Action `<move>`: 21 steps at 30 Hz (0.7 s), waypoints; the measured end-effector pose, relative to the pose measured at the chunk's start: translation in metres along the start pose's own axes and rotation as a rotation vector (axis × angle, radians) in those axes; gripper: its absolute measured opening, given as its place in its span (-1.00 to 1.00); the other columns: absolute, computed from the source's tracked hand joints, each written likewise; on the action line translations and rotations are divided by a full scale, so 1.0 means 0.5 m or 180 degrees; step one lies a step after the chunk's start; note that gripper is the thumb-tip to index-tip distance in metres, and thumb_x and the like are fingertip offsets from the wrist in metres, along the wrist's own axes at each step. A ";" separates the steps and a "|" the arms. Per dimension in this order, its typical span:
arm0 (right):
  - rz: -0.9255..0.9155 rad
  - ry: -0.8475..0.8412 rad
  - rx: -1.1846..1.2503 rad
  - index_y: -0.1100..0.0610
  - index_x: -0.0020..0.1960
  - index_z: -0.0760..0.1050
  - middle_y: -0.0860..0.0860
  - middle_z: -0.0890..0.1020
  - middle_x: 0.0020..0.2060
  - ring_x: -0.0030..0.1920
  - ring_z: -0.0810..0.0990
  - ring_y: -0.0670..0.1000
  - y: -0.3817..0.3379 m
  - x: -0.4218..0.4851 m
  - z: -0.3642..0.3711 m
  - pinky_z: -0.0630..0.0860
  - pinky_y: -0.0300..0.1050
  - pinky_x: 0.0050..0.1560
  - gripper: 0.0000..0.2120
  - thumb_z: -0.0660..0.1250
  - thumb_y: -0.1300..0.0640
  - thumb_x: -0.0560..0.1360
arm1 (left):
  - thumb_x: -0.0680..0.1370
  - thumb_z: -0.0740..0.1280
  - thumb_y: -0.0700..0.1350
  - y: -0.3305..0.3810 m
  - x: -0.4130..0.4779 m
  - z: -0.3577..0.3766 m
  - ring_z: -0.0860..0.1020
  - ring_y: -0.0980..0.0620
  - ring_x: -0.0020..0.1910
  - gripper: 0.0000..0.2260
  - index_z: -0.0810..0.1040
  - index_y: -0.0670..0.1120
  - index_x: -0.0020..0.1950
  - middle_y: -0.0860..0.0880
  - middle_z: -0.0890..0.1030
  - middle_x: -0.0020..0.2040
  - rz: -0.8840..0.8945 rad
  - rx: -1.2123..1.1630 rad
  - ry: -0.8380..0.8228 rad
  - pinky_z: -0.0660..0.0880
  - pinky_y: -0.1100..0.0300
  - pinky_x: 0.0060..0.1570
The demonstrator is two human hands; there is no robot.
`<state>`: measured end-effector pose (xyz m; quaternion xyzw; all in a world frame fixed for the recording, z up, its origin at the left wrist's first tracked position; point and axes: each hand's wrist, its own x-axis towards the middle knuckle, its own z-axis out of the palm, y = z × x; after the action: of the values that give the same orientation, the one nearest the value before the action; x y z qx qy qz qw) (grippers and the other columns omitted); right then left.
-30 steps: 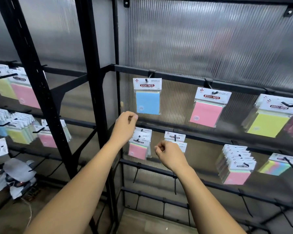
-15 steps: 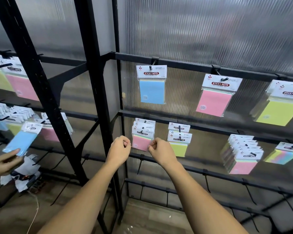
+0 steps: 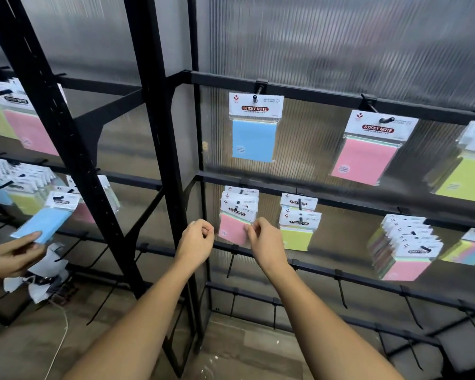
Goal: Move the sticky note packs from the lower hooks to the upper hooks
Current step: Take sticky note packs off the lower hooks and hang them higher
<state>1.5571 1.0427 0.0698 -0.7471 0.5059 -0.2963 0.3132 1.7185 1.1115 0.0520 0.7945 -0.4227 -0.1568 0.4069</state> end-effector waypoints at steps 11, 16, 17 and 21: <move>-0.0046 0.0138 0.0473 0.05 -0.06 0.29 -0.04 0.48 -0.29 -0.30 0.43 -0.02 -0.005 -0.017 -0.003 0.38 -0.08 -0.23 -0.87 0.24 0.08 0.59 | 0.54 0.26 -0.20 0.014 0.000 0.011 0.48 0.19 -0.19 -0.90 0.55 -0.05 -0.08 0.05 0.52 -0.08 0.0039 0.0026 -0.0050 0.32 0.36 -0.27; 0.0079 -0.0167 0.0329 0.15 0.21 0.31 -0.06 0.51 -0.22 -0.16 0.53 0.02 -0.012 -0.017 -0.014 0.51 -0.02 -0.07 -0.63 0.38 0.04 0.53 | 0.54 0.25 -0.22 0.013 0.000 0.007 0.50 0.13 -0.18 -0.89 0.53 -0.05 -0.10 0.02 0.53 -0.06 0.0060 0.0052 -0.0069 0.36 0.27 -0.18; 0.0086 -0.0217 0.0211 0.16 0.24 0.32 -0.02 0.54 -0.18 -0.11 0.55 0.05 -0.015 -0.015 -0.017 0.50 -0.04 -0.06 -0.61 0.38 0.04 0.53 | 0.54 0.25 -0.21 0.014 0.000 0.006 0.50 0.13 -0.17 -0.90 0.53 -0.05 -0.09 0.03 0.53 -0.06 0.0079 0.0060 -0.0068 0.36 0.26 -0.17; -0.0093 -0.0448 -0.0682 0.12 -0.06 0.38 0.18 0.63 -0.08 -0.12 0.52 0.16 -0.026 -0.005 -0.041 0.27 -0.10 -0.22 -0.83 0.28 0.03 0.59 | 0.56 0.27 -0.14 0.023 0.002 0.005 0.50 0.10 -0.16 -0.95 0.52 -0.05 -0.04 0.03 0.51 -0.05 0.0138 0.0111 -0.0057 0.35 0.23 -0.15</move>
<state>1.5482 1.0453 0.0921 -0.8025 0.5005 -0.1920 0.2620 1.7115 1.1057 0.0596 0.7907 -0.4461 -0.1477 0.3924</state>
